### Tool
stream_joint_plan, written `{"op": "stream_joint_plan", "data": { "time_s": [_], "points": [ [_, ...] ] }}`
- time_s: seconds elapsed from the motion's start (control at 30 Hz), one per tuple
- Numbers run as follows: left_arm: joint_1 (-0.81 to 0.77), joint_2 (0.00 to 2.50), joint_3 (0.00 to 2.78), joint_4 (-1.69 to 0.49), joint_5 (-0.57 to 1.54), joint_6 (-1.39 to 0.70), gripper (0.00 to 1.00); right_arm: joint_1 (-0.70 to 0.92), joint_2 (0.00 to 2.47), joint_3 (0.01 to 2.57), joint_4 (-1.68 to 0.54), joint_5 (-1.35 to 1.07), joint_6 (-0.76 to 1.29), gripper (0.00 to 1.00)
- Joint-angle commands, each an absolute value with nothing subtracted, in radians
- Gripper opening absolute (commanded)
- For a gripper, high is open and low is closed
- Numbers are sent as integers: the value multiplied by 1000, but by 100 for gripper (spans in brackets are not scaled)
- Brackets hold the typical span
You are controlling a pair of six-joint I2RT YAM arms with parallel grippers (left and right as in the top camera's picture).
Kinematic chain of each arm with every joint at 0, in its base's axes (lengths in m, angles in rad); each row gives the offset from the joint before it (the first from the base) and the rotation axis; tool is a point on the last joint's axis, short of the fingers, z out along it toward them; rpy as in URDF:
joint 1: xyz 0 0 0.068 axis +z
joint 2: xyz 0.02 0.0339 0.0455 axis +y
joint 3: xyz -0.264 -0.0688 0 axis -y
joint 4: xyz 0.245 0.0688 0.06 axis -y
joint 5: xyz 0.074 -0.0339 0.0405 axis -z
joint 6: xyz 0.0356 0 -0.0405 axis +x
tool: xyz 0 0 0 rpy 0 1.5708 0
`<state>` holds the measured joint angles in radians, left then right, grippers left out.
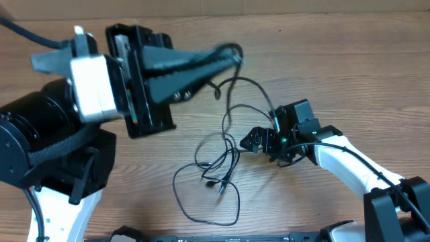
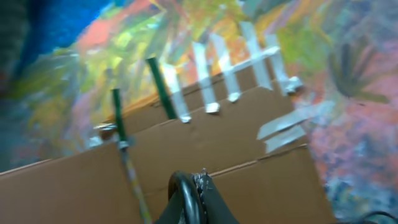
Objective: Untangle cables
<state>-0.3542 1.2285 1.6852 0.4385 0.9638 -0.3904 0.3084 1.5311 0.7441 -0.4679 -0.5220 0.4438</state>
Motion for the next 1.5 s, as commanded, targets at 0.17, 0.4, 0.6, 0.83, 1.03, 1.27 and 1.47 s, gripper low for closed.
{"op": "stream_joint_plan", "data": {
  "time_s": [0.17,0.4,0.6,0.83,1.03,1.27,1.47],
  "points": [
    [-22,1222,1707,414,730,-434,4,308,1531,748,-503,-472,444,100],
    [12,1235,1707,180,812,-449,4,308,1531,748,-292,-852,445,100],
    [-12,1260,1707,185,816,-462,4,387,1531,748,-173,-930,445,100],
    [-51,1262,1707,365,775,-595,4,474,1532,748,-173,-490,561,100],
    [-54,1262,1707,459,799,-759,4,491,1535,748,-168,-360,603,100],
    [-65,1309,1707,407,794,-710,4,552,1535,748,14,-659,575,100],
    [-94,1326,1707,638,748,-851,4,677,1566,748,-48,-222,650,100]
  ]
}}
